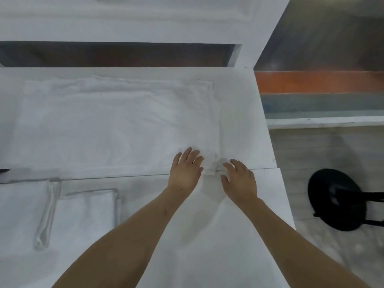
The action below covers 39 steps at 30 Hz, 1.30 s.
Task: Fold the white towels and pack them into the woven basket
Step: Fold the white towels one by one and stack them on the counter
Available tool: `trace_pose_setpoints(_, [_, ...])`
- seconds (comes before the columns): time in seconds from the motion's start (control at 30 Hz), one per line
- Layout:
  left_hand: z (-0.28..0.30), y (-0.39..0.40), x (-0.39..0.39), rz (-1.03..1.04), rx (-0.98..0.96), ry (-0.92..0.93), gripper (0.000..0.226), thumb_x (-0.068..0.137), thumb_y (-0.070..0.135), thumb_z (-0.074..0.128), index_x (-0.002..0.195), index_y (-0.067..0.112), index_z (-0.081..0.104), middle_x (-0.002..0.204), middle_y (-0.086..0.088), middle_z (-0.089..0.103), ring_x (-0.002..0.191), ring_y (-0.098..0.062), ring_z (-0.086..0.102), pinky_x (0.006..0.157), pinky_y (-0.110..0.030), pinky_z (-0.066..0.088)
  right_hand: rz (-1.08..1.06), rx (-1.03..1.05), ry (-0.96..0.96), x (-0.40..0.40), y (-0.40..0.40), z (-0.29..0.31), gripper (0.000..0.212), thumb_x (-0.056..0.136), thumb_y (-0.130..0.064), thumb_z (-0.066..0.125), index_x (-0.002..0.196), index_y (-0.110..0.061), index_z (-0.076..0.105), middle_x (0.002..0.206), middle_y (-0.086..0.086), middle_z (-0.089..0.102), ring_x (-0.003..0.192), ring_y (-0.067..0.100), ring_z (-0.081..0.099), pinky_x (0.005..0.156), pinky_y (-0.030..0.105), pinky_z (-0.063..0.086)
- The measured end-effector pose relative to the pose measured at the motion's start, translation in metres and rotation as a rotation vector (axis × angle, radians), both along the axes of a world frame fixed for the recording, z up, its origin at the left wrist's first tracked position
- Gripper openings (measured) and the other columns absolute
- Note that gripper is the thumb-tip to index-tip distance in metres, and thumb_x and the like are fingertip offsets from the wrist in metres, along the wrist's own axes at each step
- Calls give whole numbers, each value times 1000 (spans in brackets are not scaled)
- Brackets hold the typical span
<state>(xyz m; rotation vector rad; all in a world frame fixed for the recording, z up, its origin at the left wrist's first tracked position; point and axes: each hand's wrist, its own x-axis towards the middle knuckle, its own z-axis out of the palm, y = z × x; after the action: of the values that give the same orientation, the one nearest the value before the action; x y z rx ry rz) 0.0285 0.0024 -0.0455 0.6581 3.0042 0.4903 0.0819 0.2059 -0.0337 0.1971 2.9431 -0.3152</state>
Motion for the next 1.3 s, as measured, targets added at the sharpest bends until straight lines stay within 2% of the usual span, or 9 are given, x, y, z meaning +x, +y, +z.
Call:
trace_pose_setpoints(0.13, [-9, 27, -13, -33, -53, -53, 43, 90, 31, 71, 130, 22, 60, 159, -1, 40, 153, -27, 23, 122, -52, 24, 49, -12, -177, -5, 25, -14, 63, 101, -54, 48, 158, -33, 30, 171, -1, 15, 157, 24, 14, 124, 45, 21])
trace_pose_setpoints(0.2, [-14, 31, -17, -19, -65, -59, 44, 88, 32, 74, 129, 24, 61, 159, 0, 40, 153, -27, 24, 121, -52, 25, 56, -35, -199, -6, 30, -20, 65, 102, -57, 43, 160, -35, 23, 172, -3, 6, 158, 21, 7, 126, 43, 14])
trace_pose_setpoints(0.4, [-20, 29, -27, 0, -76, 21, 24, 87, 34, 75, 110, 29, 71, 145, 4, 57, 142, -26, 45, 108, -50, 39, 55, -50, -199, -7, 31, -23, 65, 104, -56, 41, 161, -35, 19, 172, -3, 1, 159, 22, 2, 126, 43, 9])
trace_pose_setpoints(0.57, [-20, 25, -27, -77, -116, -21, 45, 85, 38, 75, 126, 25, 64, 156, -1, 44, 149, -30, 34, 113, -55, 35, 54, -55, -203, -6, 31, -24, 66, 104, -56, 39, 162, -34, 17, 173, -2, 0, 159, 22, 1, 127, 44, 8])
trace_pose_setpoints(0.8, [-22, 30, -28, -173, -331, -55, 37, 103, 27, 53, 139, 18, 53, 165, -11, 27, 153, -39, 17, 118, -62, 24, 52, -57, -219, -8, 31, -23, 66, 103, -55, 42, 161, -34, 20, 173, -2, 1, 159, 23, 1, 127, 45, 9])
trace_pose_setpoints(0.9, [-17, 28, -30, -134, -216, -77, 28, 104, 25, 49, 129, 18, 61, 160, -5, 40, 152, -34, 25, 117, -57, 30, 50, -62, -218, -9, 31, -23, 65, 103, -55, 42, 161, -34, 20, 173, -2, 0, 159, 23, 0, 127, 45, 9])
trace_pose_setpoints(1.03, [-3, 27, -26, -28, 131, -19, 30, 105, 24, 41, 118, 14, 67, 128, -2, 67, 129, -30, 58, 108, -47, 43, 51, -73, -235, -8, 33, -24, 66, 103, -57, 38, 162, -37, 16, 172, -5, -4, 159, 20, -3, 127, 43, 6])
trace_pose_setpoints(1.17, [40, 29, -20, 175, 442, -44, 21, 106, 10, 44, 117, 10, 62, 112, -3, 64, 104, -18, 58, 93, -27, 45, 89, -84, -273, -13, 40, -17, 66, 102, -56, 43, 161, -34, 23, 172, -4, 2, 158, 20, 4, 126, 42, 15])
trace_pose_setpoints(1.3, [82, 24, -23, 184, 486, 30, 22, 100, -5, 42, 109, 10, 55, 100, -3, 50, 91, -23, 50, 84, -33, 46, -29, -257, -216, -20, 38, 17, 59, 100, -52, 52, 153, -30, 41, 163, -7, 36, 147, 14, 37, 118, 35, 34])
